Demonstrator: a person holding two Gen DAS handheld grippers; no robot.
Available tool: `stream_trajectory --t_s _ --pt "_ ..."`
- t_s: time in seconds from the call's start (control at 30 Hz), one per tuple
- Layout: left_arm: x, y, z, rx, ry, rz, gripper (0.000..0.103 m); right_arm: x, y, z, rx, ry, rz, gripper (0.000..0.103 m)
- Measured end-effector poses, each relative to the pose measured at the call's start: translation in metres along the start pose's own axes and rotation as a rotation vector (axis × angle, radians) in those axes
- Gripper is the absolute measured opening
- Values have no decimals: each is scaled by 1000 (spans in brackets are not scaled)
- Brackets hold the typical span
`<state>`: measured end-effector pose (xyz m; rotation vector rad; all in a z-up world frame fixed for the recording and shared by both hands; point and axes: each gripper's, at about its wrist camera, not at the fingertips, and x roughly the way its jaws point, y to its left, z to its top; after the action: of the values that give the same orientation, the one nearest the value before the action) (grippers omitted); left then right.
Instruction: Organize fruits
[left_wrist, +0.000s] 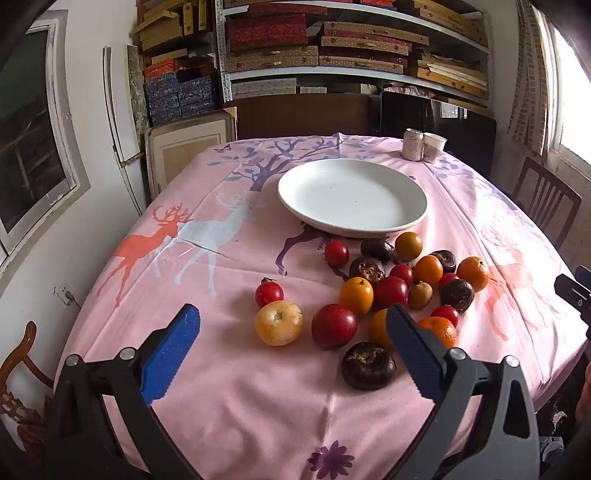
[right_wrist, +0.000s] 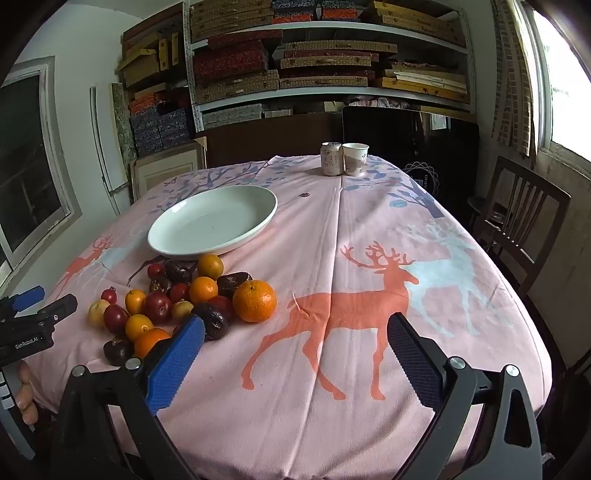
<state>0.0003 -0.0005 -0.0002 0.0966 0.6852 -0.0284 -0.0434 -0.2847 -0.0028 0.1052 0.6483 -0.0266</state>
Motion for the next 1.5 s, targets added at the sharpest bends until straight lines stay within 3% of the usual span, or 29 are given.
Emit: stream_trajectory --t_s 1.5 --pt "-4 17 1 -42 11 -6 99 -20 12 1 -32 -14 27 99"
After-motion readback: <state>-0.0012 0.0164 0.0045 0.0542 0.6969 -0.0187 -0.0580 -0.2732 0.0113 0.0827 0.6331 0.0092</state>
